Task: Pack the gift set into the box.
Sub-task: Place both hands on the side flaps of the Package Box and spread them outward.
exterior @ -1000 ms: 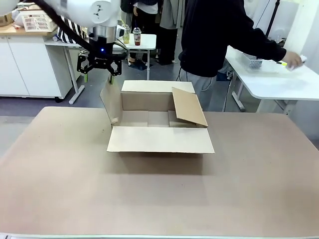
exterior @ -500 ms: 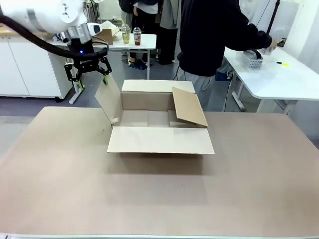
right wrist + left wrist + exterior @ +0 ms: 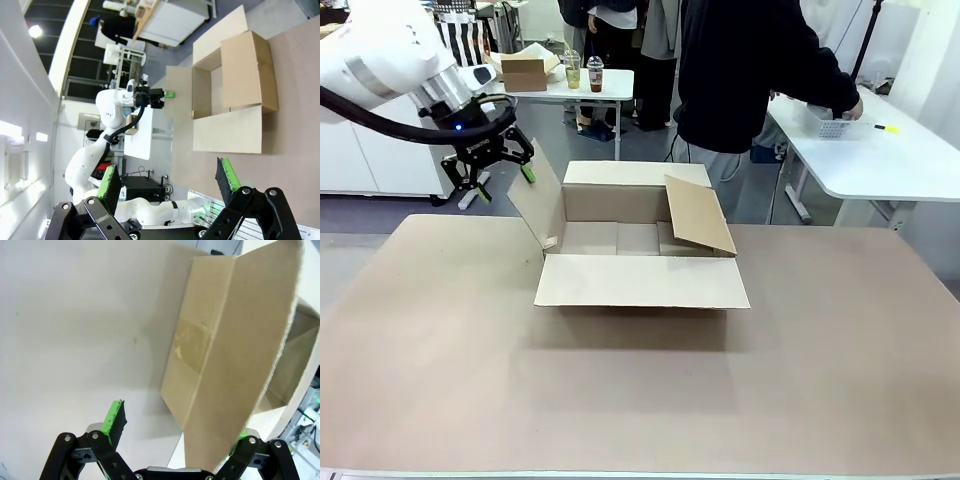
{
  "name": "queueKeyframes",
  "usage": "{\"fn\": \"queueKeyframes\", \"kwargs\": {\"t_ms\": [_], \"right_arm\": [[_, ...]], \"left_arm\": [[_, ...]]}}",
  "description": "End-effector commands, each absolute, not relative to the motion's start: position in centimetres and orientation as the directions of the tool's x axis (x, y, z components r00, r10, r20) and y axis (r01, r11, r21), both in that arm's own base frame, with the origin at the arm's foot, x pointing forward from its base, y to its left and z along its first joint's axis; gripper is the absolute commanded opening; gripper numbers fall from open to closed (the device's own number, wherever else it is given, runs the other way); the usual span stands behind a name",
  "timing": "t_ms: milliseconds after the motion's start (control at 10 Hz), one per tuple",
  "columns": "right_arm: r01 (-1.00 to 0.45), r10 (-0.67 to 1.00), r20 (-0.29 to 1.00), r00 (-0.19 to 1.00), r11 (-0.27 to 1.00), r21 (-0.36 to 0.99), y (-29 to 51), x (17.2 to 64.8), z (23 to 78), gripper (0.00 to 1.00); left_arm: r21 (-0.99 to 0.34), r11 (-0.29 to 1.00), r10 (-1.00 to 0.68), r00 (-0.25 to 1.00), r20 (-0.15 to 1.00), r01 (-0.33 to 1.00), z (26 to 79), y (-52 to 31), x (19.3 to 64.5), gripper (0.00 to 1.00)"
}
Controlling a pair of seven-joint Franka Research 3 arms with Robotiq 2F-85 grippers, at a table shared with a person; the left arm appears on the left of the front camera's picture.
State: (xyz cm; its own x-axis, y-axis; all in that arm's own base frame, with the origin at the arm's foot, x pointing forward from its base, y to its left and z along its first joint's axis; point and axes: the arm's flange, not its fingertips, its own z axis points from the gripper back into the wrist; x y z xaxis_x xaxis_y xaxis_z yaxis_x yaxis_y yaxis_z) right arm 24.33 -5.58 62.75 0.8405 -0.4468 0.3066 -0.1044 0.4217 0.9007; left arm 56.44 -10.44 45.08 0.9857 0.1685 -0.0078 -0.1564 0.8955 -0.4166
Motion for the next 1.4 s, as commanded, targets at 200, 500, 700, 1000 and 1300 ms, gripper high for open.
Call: {"fn": "queueKeyframes", "kwargs": {"t_ms": [200, 500, 700, 1000, 1300], "right_arm": [[-0.138, -0.439, 0.327, 0.837, 0.41, 0.902, -5.5, 24.6, 62.9, 1.0], [-0.138, -0.439, 0.327, 0.837, 0.41, 0.902, -5.5, 24.6, 62.9, 1.0], [-0.138, -0.439, 0.327, 0.837, 0.41, 0.902, -5.5, 24.6, 62.9, 1.0], [-0.105, -0.446, 0.307, 0.841, 0.422, 0.901, -5.6, 24.3, 62.7, 1.0], [0.156, -0.449, 0.356, 0.819, 0.773, 0.615, 2.4, 29.5, 67.1, 1.0]], "left_arm": [[-0.463, 0.867, 0.196, 0.98, -0.022, -0.184, 43.3, -8.3, 56.7, 1.0], [-0.439, 0.875, 0.208, 0.977, -0.043, -0.205, 43.2, -8.5, 57.1, 1.0], [-0.439, 0.875, 0.208, 0.977, -0.043, -0.205, 43.2, -8.5, 57.1, 1.0], [-0.439, 0.875, 0.208, 0.977, -0.043, -0.205, 43.2, -8.5, 57.1, 1.0], [-0.439, 0.875, 0.208, 0.977, -0.043, -0.205, 43.2, -8.5, 57.1, 1.0]]}}
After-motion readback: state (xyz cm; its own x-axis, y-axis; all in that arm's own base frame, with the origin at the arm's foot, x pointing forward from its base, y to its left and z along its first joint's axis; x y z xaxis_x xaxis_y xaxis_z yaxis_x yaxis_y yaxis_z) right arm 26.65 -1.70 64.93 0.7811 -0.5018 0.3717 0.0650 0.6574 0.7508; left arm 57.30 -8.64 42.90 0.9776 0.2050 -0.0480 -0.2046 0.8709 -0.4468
